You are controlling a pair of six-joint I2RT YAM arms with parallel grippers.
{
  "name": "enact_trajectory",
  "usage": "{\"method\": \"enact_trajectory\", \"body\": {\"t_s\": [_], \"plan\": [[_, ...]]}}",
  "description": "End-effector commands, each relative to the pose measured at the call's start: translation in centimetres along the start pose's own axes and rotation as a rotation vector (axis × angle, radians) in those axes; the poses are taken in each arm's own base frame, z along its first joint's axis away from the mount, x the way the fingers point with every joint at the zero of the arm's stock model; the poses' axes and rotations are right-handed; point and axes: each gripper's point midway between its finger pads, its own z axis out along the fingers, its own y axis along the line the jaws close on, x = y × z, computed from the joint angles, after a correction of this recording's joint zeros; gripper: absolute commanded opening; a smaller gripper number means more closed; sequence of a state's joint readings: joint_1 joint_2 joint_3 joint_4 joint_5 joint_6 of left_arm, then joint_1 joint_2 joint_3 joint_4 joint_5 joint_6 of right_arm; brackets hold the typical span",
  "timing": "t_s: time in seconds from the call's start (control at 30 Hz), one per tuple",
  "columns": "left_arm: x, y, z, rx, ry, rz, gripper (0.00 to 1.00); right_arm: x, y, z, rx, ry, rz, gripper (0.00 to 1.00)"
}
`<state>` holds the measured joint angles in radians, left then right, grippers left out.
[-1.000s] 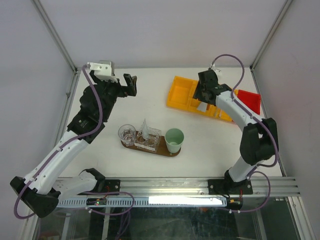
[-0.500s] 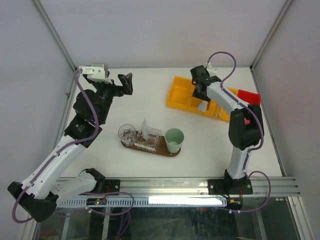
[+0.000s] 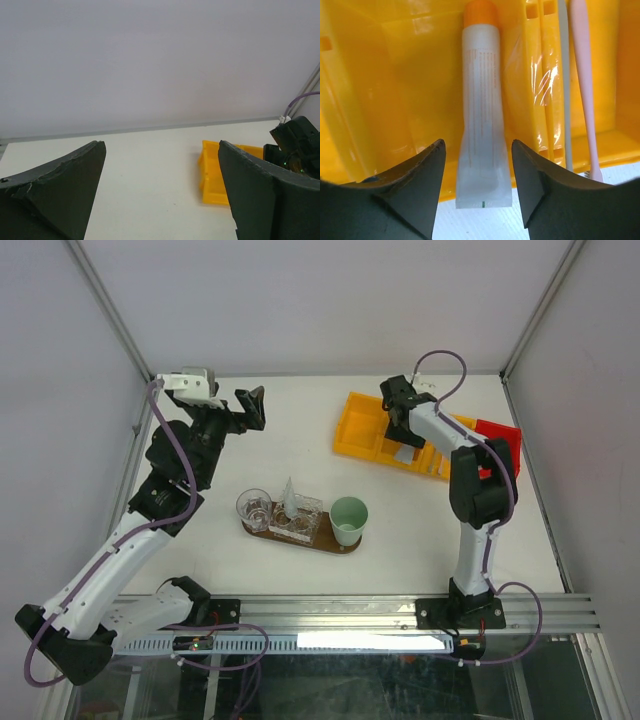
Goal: Prepare toiletry sets of a toothbrush and toothpaste on the tray
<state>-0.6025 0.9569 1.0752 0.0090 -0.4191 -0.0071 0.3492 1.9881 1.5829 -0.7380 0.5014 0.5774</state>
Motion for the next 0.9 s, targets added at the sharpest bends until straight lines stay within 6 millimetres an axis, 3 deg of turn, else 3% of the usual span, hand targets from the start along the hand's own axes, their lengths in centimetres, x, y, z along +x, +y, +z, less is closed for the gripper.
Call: {"method": "enact_trajectory", "body": {"t_s": [0.0,0.5,0.87], "plan": [[-1.5,-0.1,-0.1,0.006,-0.062,-0.007,0.99,-1.3,-0.2,0.5,0.018,-0.022,0.033,0.6],[-1.8,0.0,-0.2,0.005,-0.068,-0.004,0.99,0.4,1.2,2.9,-0.025,0.046,0.069,0.62],[-1.5,-0.2,-0.1,0.015,-0.063,-0.001,0.99,-1.0,1.4,-0.2,-0.119,0.0,0.133,0.49]]}}
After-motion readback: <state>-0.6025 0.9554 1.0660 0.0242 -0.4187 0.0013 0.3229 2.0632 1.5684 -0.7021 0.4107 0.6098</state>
